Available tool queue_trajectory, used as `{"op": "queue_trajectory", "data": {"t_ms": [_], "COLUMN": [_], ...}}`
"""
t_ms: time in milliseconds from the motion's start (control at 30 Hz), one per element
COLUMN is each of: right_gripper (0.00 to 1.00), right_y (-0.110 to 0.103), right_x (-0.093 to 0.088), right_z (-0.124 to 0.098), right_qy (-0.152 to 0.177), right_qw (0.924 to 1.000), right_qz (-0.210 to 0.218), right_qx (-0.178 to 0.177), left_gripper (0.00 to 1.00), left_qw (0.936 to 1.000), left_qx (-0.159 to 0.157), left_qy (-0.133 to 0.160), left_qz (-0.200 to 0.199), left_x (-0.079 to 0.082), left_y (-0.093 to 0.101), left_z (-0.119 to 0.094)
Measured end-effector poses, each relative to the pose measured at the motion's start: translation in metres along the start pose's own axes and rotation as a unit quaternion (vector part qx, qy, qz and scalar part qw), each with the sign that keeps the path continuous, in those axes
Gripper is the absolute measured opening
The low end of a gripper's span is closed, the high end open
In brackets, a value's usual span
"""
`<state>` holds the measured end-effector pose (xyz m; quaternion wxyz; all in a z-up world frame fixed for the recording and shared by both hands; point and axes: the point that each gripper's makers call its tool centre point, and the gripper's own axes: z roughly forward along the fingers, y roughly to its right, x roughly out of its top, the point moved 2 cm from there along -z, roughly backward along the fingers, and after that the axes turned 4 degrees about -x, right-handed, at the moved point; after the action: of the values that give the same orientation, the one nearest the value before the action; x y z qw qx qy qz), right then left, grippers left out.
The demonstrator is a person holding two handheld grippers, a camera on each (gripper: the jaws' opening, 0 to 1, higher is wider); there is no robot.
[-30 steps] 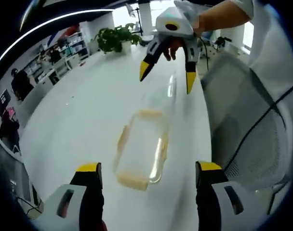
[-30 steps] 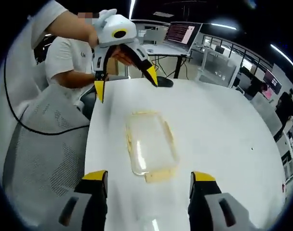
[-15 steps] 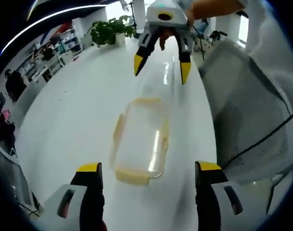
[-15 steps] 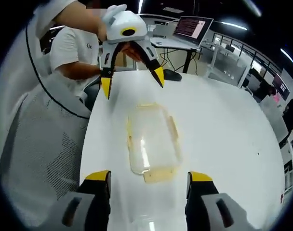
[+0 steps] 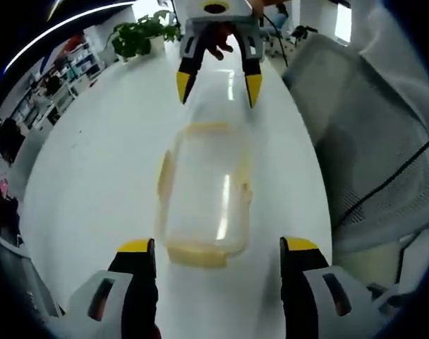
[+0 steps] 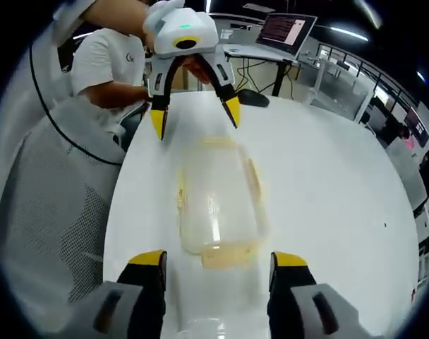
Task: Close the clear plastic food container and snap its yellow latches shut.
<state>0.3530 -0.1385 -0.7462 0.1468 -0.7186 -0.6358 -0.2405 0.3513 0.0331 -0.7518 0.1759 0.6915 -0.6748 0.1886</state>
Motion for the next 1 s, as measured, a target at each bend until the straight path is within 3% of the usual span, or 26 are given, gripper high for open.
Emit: {"op": "queue_trajectory", "data": {"t_ms": [100,433,533,1000], "right_gripper": [0.54,0.51,0.5,0.47], "right_y": [0.001,0.0,0.002,0.008], "right_x": [-0.003,-0.008,-0.013,-0.017], "right_z": [0.006,0.019,0.023,0.035], "right_qy": [-0.014,-0.029,-0.048,-0.065], "right_qw": [0.9998,0.9988,0.9976,0.9956], "right_qz": [-0.012,-0.018,-0.043,-0.063], "right_qx": [0.003,0.034,0.028,0.025], "left_gripper": [0.68,0.64,0.62,0.55], "left_qw": [0.9998,0.9994,0.9993,0.9985], "left_qx": [0.002,-0.023,-0.027,-0.035], "left_qy": [-0.018,-0.015,-0.024,-0.04], "left_qz": [-0.009,-0.019,-0.009,0.01], "left_x": [-0.008,-0.014,-0.018,-0.027], "left_y": [-0.006,-0.01,-0.011,-0.017], "left_z": [0.003,0.01,0.013,0.024]}}
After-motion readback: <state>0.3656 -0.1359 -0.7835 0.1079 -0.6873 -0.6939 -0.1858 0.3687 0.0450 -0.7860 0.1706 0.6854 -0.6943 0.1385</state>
